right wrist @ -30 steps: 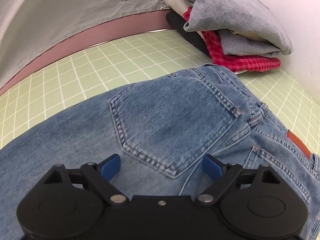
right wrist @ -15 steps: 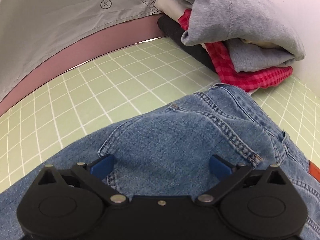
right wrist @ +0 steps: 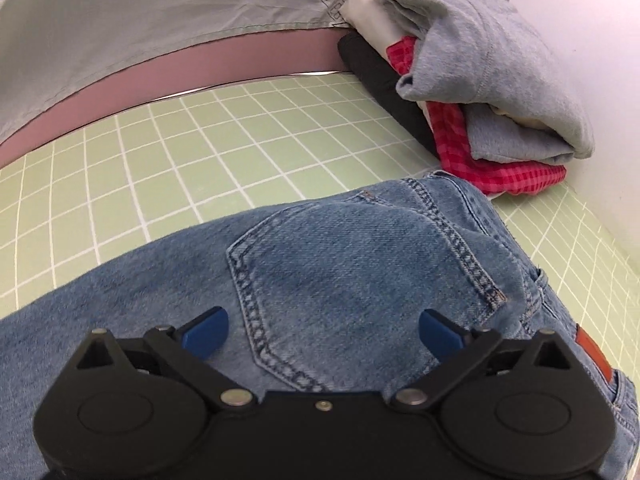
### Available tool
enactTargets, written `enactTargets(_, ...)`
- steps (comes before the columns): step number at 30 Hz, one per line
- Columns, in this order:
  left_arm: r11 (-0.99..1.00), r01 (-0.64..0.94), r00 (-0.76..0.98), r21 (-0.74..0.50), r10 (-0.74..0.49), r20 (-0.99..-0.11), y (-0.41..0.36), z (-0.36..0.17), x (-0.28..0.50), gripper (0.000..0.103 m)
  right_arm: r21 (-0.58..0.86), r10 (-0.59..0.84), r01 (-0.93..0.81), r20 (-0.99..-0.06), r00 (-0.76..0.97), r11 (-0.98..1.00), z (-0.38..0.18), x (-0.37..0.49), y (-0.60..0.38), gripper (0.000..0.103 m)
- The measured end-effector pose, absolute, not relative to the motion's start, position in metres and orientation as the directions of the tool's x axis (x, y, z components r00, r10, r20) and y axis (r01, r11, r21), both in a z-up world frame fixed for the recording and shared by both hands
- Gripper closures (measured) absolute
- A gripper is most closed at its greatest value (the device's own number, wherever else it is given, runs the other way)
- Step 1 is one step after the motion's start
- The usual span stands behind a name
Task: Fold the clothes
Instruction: 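Grasp the blue checked shirt with the left tool and lift it aside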
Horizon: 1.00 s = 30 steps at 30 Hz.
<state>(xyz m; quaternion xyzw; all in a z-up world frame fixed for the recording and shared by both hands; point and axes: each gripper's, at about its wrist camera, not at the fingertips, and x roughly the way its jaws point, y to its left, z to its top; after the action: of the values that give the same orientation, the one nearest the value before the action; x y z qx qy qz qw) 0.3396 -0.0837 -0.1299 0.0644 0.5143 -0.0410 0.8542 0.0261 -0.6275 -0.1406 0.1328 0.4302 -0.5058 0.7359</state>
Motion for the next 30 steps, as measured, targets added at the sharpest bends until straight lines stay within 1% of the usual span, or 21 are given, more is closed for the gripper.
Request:
enactTargets(1,0.988,0.139,0.469,0.063,-0.009,-0.883,-0.078,-0.128,0.340,0.049,-0.254,-0.637,0.855,-0.763,0.111,0.453,-0.140,0.028,-0.622,0.001)
enactTargets(2,0.988,0.141,0.470,0.059,-0.014,-0.882,-0.072,-0.127,0.340,0.061,-0.266,-0.643,0.853,-0.759,0.102,0.449,-0.140,0.029,-0.617,0.001)
enactTargets(3,0.989,0.141,0.467,0.042,-0.029,-0.884,-0.066,-0.125,0.340,0.070,-0.272,-0.647,0.854,-0.757,0.094,0.443,-0.139,0.030,-0.613,0.001)
enactTargets(4,0.991,0.134,0.462,0.019,-0.045,-0.886,-0.059,-0.123,0.342,0.073,-0.277,-0.650,0.857,-0.755,0.087,0.436,-0.140,0.031,-0.610,0.001)
enactTargets(5,0.992,0.123,0.458,0.000,-0.057,-0.887,-0.050,-0.120,0.343,0.080,-0.281,-0.652,0.858,-0.754,0.080,0.430,-0.139,0.032,-0.608,0.001)
enactTargets(6,0.993,0.115,0.459,-0.013,-0.065,-0.886,-0.043,-0.117,0.344,0.085,-0.286,-0.654,0.859,-0.753,0.073,0.425,-0.139,0.032,-0.606,0.001)
enactTargets(9,0.996,0.095,0.487,0.001,-0.046,-0.872,-0.020,-0.105,0.347,0.092,-0.314,-0.661,0.848,-0.748,0.056,0.426,-0.139,0.035,-0.600,0.001)
enactTargets(15,0.983,0.005,0.552,0.182,0.148,-0.821,0.035,-0.093,0.348,0.094,-0.357,-0.688,0.834,-0.725,0.038,0.422,-0.140,0.038,-0.589,0.001)
enactTargets(20,0.943,-0.111,0.536,0.314,0.322,-0.780,0.086,-0.107,0.342,0.094,-0.345,-0.684,0.845,-0.729,0.033,0.408,-0.139,0.037,-0.591,0.001)
enactTargets(23,0.884,-0.120,0.526,0.452,0.443,-0.726,0.103,-0.118,0.339,0.093,-0.355,-0.686,0.838,-0.727,0.031,0.414,-0.140,0.038,-0.591,0.001)
enactTargets(24,0.869,-0.119,0.523,0.480,0.466,-0.713,0.107,-0.120,0.339,0.093,-0.354,-0.685,0.838,-0.728,0.031,0.414,-0.139,0.038,-0.591,0.000)
enactTargets(26,0.876,-0.116,0.537,0.468,0.452,-0.712,0.107,-0.117,0.334,0.092,-0.346,-0.681,0.842,-0.732,0.033,0.413,-0.139,0.038,-0.592,0.000)
enactTargets(27,0.883,-0.113,0.547,0.456,0.439,-0.713,0.107,-0.114,0.331,0.090,-0.339,-0.678,0.846,-0.735,0.035,0.411,-0.139,0.037,-0.592,0.000)
enactTargets(30,0.911,-0.104,0.569,0.400,0.384,-0.727,0.097,-0.099,0.320,0.078,-0.326,-0.674,0.854,-0.738,0.039,0.406,-0.139,0.036,-0.592,0.000)
